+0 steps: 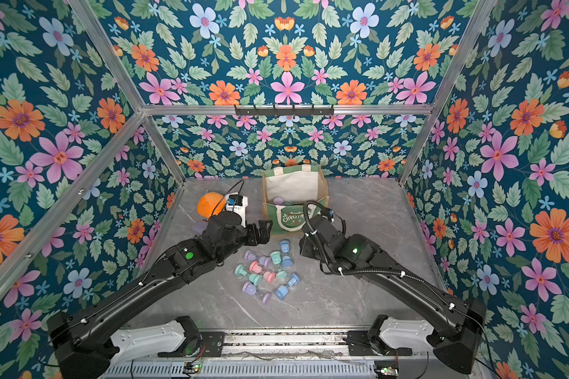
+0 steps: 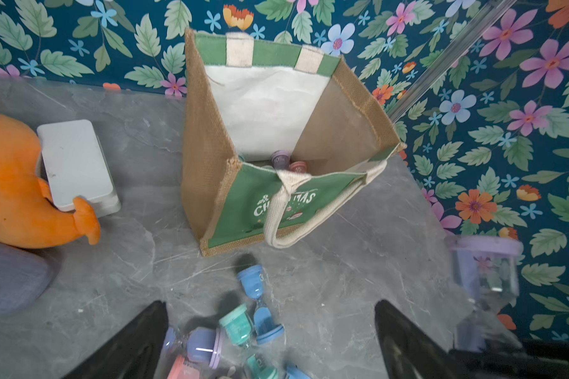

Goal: Put the hourglass into the canvas bag
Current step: Place the hourglass in the canvas bag.

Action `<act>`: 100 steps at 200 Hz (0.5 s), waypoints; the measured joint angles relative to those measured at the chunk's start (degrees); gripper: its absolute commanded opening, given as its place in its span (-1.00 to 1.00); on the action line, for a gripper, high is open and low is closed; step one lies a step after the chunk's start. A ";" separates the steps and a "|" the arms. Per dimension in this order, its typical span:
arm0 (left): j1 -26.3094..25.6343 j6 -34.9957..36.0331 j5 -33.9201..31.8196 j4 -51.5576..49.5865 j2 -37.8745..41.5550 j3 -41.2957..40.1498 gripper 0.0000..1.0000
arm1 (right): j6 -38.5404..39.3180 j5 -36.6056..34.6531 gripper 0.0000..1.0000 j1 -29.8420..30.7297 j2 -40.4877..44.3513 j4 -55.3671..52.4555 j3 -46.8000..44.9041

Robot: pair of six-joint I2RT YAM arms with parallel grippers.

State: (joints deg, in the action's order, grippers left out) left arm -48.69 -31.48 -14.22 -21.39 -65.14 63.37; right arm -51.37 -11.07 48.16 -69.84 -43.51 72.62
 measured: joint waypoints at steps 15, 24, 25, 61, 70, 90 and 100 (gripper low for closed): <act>1.11 0.24 0.35 1.20 -0.85 0.79 1.00 | 3.21 0.31 -0.51 -2.03 -1.92 0.13 3.85; 2.05 0.42 0.81 2.10 -1.38 1.03 1.00 | 5.03 1.09 -0.51 -3.54 -3.19 0.33 6.03; 2.16 0.42 0.83 2.14 -1.42 1.05 1.00 | 5.31 1.27 -0.51 -3.80 -3.43 0.37 6.40; 7.54 0.33 5.27 5.11 -3.54 1.18 1.00 | 10.82 3.96 -0.52 -9.88 -10.80 2.32 15.85; 8.66 0.31 5.95 5.97 -3.93 1.01 1.00 | 12.13 5.46 -0.52 -11.17 -13.33 2.82 18.62; 11.28 0.07 9.22 6.99 -5.22 0.92 1.00 | 14.36 7.43 -0.53 -13.29 -19.08 3.63 23.85; 12.17 -0.13 9.90 7.50 -5.73 0.74 1.00 | 15.06 7.98 -0.53 -14.19 -22.29 3.72 26.34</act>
State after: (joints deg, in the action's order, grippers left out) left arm -36.51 -31.62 -4.32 -13.89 -70.87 64.12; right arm -36.32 -3.09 33.98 -92.14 -39.79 98.96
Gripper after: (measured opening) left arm 0.998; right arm 0.445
